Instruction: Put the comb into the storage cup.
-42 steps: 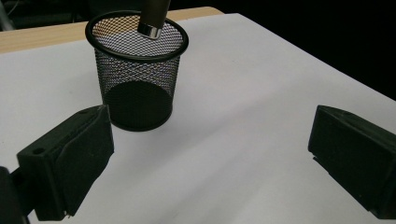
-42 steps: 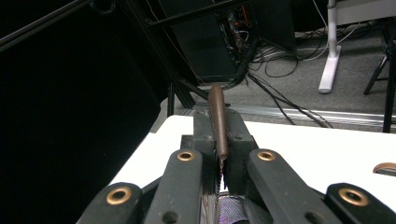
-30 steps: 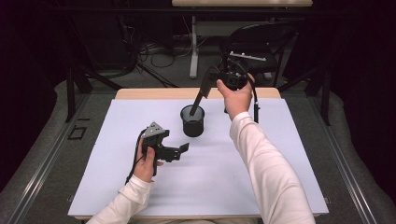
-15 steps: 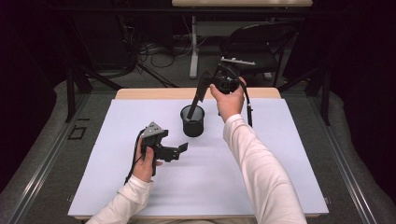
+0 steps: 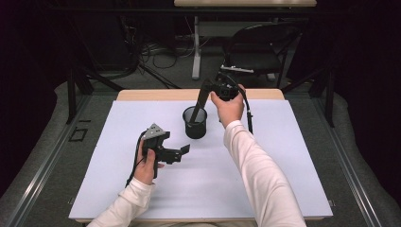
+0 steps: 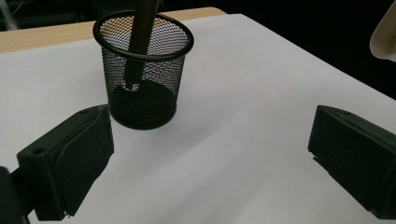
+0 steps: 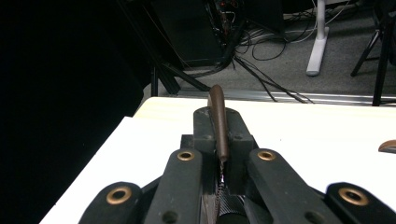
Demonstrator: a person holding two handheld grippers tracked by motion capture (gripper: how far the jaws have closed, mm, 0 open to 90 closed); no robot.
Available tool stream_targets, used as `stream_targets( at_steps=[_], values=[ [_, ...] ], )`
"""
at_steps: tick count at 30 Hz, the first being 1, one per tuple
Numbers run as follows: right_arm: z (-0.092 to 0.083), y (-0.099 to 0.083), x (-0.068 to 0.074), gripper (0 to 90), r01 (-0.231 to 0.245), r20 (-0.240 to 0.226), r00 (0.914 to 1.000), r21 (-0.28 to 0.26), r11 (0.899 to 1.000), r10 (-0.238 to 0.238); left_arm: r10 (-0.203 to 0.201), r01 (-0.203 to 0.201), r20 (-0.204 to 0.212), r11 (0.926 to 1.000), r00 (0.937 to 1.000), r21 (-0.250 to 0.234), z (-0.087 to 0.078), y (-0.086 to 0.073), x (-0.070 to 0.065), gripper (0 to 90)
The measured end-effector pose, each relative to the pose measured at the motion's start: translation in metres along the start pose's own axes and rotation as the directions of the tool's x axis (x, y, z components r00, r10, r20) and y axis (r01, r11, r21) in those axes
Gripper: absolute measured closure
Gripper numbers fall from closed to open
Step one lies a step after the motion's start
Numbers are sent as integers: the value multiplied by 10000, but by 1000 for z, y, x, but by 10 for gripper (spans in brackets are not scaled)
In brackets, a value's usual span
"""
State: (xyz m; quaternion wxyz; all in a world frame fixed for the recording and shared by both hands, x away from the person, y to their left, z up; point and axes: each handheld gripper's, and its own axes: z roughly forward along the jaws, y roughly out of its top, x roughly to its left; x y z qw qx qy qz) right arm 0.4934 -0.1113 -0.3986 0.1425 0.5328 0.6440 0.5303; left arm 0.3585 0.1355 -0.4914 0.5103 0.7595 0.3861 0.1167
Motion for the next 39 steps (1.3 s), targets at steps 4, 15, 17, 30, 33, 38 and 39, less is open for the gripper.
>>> stream_targets(
  at_steps=[4, 15, 17, 30, 33, 38, 39],
  values=[
    [3, -4, -1, 864, -26, 27, 10000, 78, 10000, 26, -3, 3, 25, 10000, 10000, -15, 0, 0, 0, 5],
    [8, -11, -1, 864, -49, -40, 10000, 150, 9999, 50, -1, 1, 22, 10000, 10000, -11, 0, 0, 0, 5],
    [9, -12, 0, 864, -65, -41, 10000, 187, 9998, 66, -3, 3, 18, 10000, 10000, -15, 0, 0, 0, 5],
    [12, -17, -3, 864, -124, -57, 9999, 269, 9996, 126, 43, -43, 9, 10000, 10000, 50, 1, -1, 0, 6],
    [13, -19, -4, 864, -127, -50, 9999, 313, 9994, 128, 33, -33, 13, 10000, 10000, 37, 1, -1, 0, 5],
    [14, -21, -5, 864, -217, -62, 9997, 316, 9993, 219, 50, -50, 28, 10000, 10000, 52, 2, -1, 0, 5],
    [14, -22, -6, 864, -240, -80, 9997, 306, 9992, 243, 47, -47, 32, 10000, 10000, 58, 2, -1, 0, 5]
  ],
)
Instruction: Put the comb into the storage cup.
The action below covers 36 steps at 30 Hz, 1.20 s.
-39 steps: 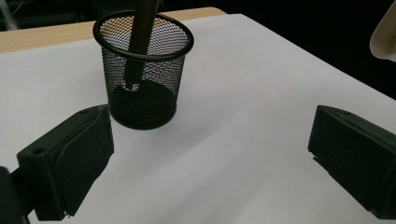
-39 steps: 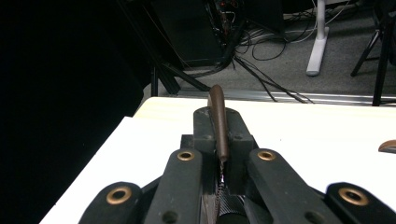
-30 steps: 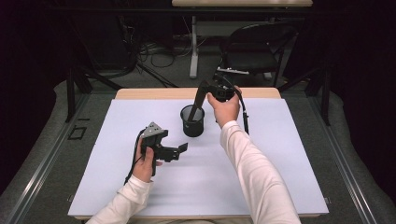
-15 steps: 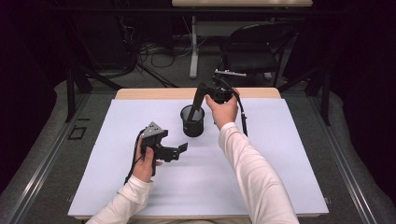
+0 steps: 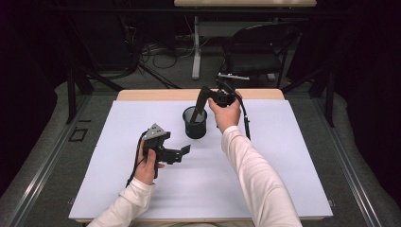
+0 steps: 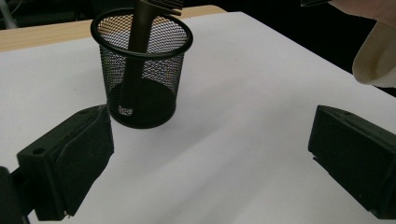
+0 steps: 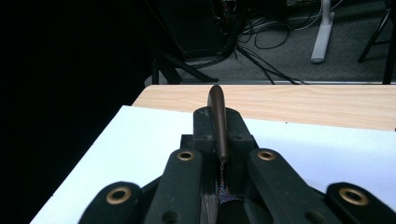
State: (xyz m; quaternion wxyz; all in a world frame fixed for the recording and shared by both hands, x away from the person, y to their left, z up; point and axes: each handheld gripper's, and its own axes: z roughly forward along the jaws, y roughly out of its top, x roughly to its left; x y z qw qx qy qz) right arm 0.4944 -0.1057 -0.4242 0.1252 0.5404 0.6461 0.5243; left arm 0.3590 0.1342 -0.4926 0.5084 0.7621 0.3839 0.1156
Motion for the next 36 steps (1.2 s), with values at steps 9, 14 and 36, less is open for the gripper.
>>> stream_targets(
  at_steps=[9, 14, 36],
  values=[
    [-1, -1, -2, 863, -119, -88, 9999, -14, 9999, 119, -28, 28, 13, 10000, 10000, -1, 0, 0, 0, 6],
    [-1, -1, -3, 863, -178, -105, 9998, -20, 9998, 177, -28, 28, -14, 10000, 10000, 2, 0, 0, 0, 5],
    [-7, -5, -27, 863, -803, -139, 9967, -20, 9968, 802, -13, 13, -40, 10000, 10000, 80, 2, -1, -1, 5]
  ],
)
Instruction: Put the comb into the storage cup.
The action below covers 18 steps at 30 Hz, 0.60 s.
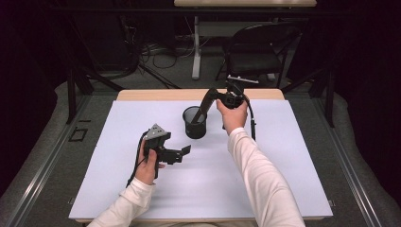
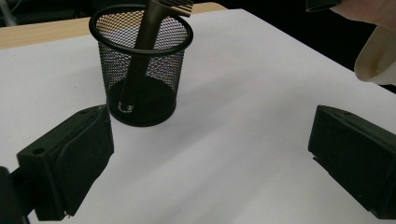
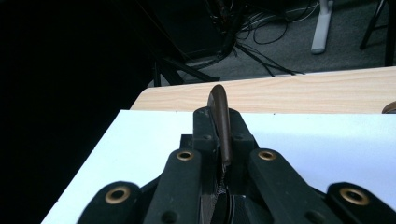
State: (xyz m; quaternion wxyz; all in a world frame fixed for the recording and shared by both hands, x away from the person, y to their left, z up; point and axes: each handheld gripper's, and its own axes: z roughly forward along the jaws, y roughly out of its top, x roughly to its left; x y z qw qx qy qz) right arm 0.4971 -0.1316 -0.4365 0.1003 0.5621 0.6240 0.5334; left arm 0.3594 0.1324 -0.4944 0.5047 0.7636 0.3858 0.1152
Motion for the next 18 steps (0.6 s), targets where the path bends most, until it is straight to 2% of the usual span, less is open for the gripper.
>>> stream_targets(
  at_steps=[8, 18],
  values=[
    [-1, -1, -2, 863, -12, -72, 10000, 0, 10000, 12, -12, 12, -4, 10000, 10000, 1, 0, 0, 0, 5],
    [-2, -4, -13, 862, -482, -162, 9987, -84, 9988, 481, 10, -10, -10, 10000, 10000, 35, 1, 0, 0, 5]
  ],
)
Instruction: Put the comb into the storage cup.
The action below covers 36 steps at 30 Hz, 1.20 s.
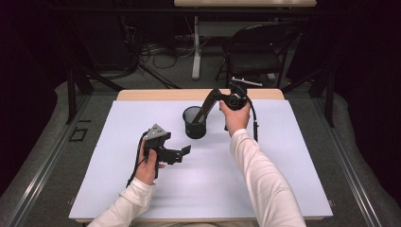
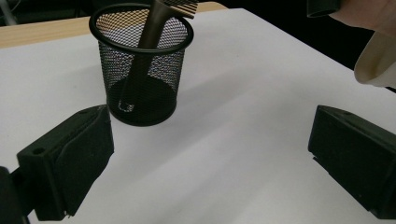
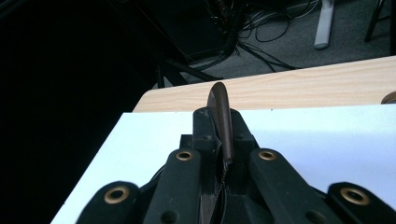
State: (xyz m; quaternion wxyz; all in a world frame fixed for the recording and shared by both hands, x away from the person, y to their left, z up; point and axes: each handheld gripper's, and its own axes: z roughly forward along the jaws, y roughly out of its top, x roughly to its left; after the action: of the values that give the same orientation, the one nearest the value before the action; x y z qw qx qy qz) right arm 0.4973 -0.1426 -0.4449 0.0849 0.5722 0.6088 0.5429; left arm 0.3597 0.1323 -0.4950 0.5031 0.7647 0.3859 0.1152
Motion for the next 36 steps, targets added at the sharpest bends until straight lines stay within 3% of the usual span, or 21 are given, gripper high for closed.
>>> stream_targets(
  at_steps=[5, 19, 27, 36],
  values=[
    [-1, -1, -5, 861, -272, -61, 9996, -26, 9996, 272, 41, -41, -27, 10000, 10000, 49, 1, 0, -1, 6],
    [-2, -3, -8, 805, -408, -143, 9991, 4, 9992, 408, 11, -11, -15, 10000, 10000, 18, 1, 0, -1, 5],
    [-4, -3, -7, 623, -26, -47, 10000, -240, 9997, 25, -13, 13, 2, 10000, 10000, -13, 0, 0, 0, 6],
    [-10, -4, -3, 451, 668, 87, 9977, -108, 9977, -667, -22, 22, -13, 10000, 10000, -8, 1, 0, 0, 6]
  ],
)
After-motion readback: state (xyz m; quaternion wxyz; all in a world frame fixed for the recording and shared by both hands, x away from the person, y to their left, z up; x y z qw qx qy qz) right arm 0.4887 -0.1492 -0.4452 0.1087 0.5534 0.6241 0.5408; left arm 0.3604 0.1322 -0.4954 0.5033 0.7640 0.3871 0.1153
